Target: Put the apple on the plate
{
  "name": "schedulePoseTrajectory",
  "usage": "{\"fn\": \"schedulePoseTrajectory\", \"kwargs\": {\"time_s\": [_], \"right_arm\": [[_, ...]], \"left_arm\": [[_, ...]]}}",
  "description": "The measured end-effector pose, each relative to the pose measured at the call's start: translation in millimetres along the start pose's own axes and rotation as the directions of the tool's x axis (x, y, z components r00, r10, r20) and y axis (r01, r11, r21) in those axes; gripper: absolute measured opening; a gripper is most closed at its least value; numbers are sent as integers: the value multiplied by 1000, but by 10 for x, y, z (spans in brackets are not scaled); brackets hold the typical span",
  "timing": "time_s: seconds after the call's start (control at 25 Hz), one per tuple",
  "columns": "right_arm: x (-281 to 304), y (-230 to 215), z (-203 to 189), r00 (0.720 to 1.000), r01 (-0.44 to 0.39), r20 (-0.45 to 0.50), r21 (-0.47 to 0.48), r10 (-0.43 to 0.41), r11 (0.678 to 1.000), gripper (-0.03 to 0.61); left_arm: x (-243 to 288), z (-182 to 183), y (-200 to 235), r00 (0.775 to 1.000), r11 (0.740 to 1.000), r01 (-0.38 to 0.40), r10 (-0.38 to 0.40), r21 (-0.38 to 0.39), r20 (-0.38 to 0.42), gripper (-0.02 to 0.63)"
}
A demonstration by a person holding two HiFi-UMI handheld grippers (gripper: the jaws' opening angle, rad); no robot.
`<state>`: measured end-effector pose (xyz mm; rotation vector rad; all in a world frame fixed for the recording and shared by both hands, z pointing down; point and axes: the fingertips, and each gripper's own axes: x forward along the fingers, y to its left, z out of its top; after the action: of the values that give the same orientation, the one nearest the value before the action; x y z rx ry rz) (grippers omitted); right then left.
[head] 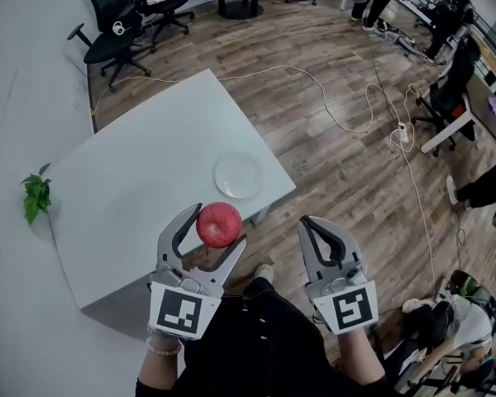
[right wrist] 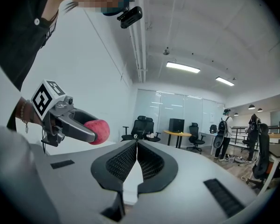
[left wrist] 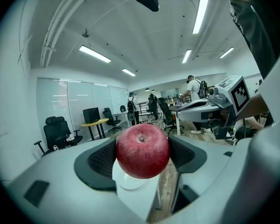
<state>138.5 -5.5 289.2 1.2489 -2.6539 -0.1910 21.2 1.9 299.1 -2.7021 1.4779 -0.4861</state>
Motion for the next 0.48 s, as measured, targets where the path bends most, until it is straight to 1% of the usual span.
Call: {"fn": "schedulePoseTrajectory", "kwargs": {"time_s": [0.24,0.36,0.48], "right_arm": [[96,-383,-142,999,-40,-3,21,41,999,41],[130,-453,-181,998,-58,1,41,58,997,41],[135,-490,-249,998,-62,-19,51,63,997,41]], "left_arm": [[319,18,-40,998,998,-56,55,-18,-31,359],[398,7,-12,996,996,-82,81,-33,-46,358],[468,3,15,995,996,-89,87,-33,-56,358]]}}
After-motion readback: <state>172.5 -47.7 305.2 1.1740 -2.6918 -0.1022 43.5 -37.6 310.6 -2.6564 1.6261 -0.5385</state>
